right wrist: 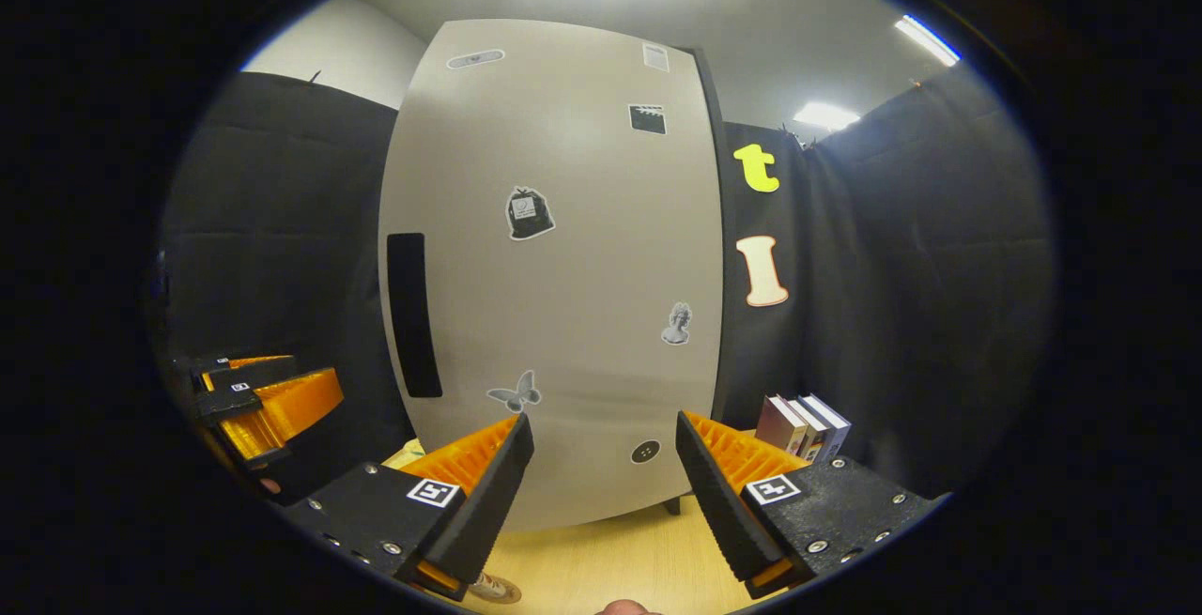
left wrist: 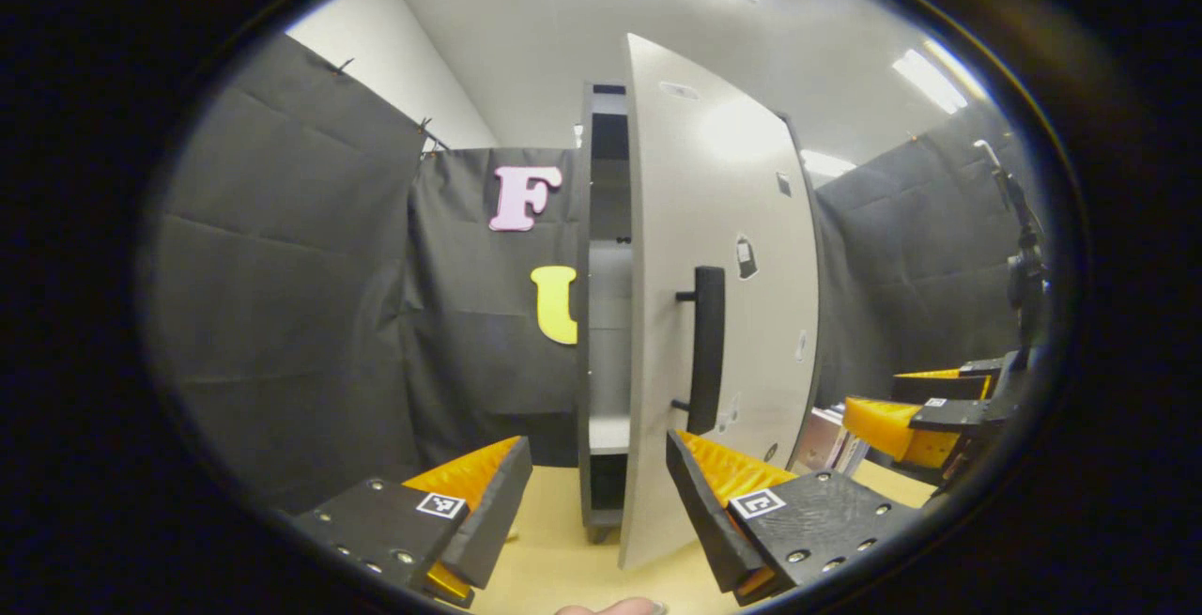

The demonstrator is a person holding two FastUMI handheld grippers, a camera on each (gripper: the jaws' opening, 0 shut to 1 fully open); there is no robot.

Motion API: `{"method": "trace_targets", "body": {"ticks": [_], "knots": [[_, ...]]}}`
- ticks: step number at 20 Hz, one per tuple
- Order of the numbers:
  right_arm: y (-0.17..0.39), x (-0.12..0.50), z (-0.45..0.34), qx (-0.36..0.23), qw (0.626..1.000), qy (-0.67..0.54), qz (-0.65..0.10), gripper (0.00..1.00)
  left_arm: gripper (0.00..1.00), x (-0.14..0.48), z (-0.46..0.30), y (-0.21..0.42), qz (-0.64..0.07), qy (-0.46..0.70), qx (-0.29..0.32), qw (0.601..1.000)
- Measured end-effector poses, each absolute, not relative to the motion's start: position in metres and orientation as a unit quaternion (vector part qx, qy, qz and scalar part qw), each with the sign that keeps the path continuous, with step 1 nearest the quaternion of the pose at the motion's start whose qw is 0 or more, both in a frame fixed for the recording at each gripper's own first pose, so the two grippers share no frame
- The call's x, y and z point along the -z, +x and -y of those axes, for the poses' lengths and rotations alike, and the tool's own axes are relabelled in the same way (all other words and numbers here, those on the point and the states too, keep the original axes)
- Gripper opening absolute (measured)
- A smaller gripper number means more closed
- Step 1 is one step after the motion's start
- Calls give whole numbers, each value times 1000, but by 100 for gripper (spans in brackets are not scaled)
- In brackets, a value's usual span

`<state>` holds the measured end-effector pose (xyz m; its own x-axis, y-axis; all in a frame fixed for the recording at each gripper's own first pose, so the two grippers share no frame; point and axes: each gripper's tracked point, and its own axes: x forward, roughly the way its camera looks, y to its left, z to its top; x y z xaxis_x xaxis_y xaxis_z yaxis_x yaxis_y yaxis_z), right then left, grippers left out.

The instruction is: Open the cabinet door with the right hand, grasp the bottle in the cabinet with the left hand and place it on the coaster, then close the cabinet door with the right hand.

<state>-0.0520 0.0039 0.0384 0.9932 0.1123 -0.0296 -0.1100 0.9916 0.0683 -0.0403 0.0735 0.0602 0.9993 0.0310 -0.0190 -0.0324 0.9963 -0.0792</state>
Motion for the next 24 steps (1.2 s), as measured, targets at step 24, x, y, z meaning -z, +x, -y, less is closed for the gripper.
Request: {"method": "trace_targets", "body": {"ticks": [24], "knots": [[-7,-59,27,-70,996,46,-2,95,84,-60,-11,-13,-1,-13,-30,999]]}}
